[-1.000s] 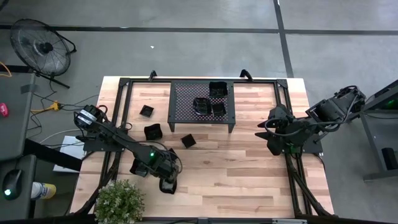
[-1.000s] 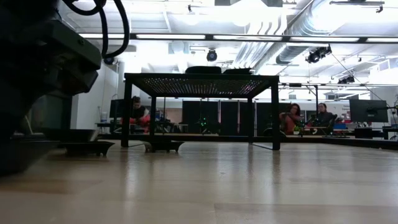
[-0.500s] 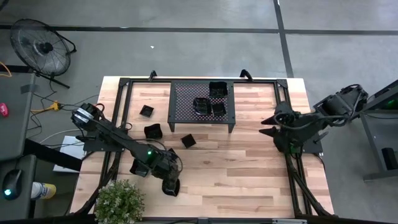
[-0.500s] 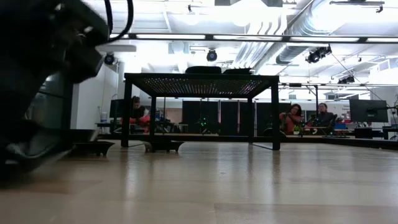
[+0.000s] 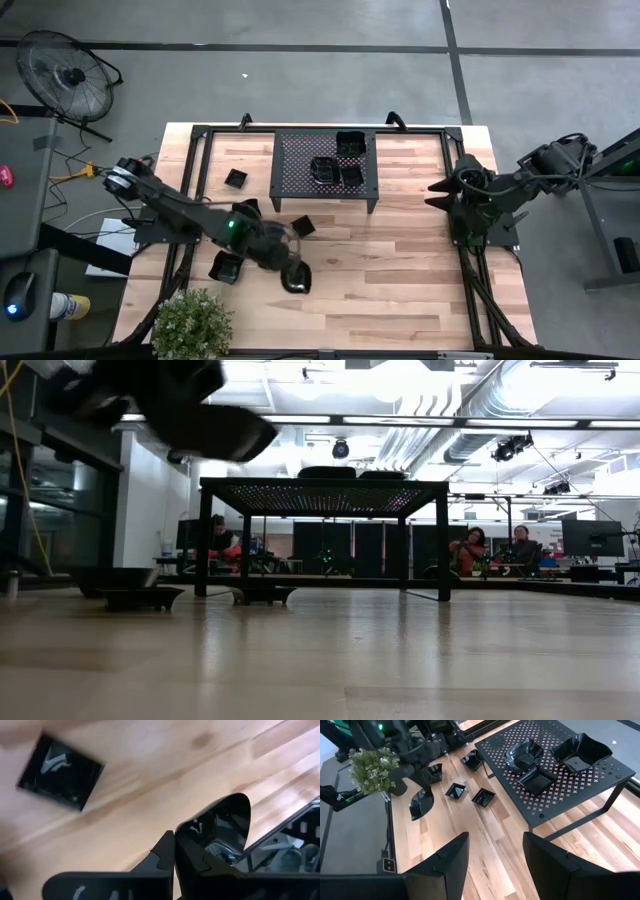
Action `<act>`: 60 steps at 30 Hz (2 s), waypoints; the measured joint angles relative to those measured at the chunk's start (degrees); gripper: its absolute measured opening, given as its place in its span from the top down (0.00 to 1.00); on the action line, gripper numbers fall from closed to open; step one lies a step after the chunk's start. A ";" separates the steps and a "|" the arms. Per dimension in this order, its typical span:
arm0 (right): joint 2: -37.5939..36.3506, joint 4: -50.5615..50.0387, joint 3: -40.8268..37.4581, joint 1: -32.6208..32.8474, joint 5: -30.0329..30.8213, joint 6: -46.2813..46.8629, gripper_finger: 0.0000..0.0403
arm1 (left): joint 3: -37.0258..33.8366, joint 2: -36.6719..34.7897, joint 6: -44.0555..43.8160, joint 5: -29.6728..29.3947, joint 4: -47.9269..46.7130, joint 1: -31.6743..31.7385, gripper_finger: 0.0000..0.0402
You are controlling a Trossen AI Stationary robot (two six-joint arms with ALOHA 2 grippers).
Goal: Pick & Place Mini shaped plates
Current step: Stack the black leaf-shaped plate on top of the other black leaf-shaped plates on the shelf
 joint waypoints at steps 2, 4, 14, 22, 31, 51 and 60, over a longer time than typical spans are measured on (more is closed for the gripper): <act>0.02 -0.01 -0.01 0.00 -0.02 0.00 0.55 | 2.76 0.00 2.96 -0.43 -1.19 1.95 1.00; 0.02 -0.02 0.00 0.00 -0.03 0.00 0.55 | 5.26 0.00 6.08 -1.31 -1.65 4.06 1.00; -0.02 -1.01 -0.02 0.00 -0.15 0.18 0.55 | 16.85 0.04 19.17 -1.54 -8.04 13.17 1.00; -0.03 -1.01 0.00 0.00 -0.15 0.19 0.55 | 20.36 0.04 24.03 -1.31 -9.30 17.00 1.00; -0.02 -1.07 0.00 0.00 0.02 0.17 0.55 | 20.43 0.07 25.91 -0.19 -8.87 20.30 1.00; -0.02 -1.31 0.00 0.02 0.50 -0.44 0.55 | 20.43 0.07 30.49 4.42 -8.43 29.91 1.00; -0.02 -1.31 0.00 0.00 0.92 -0.87 0.55 | 20.43 0.07 30.79 4.01 -8.26 35.27 1.00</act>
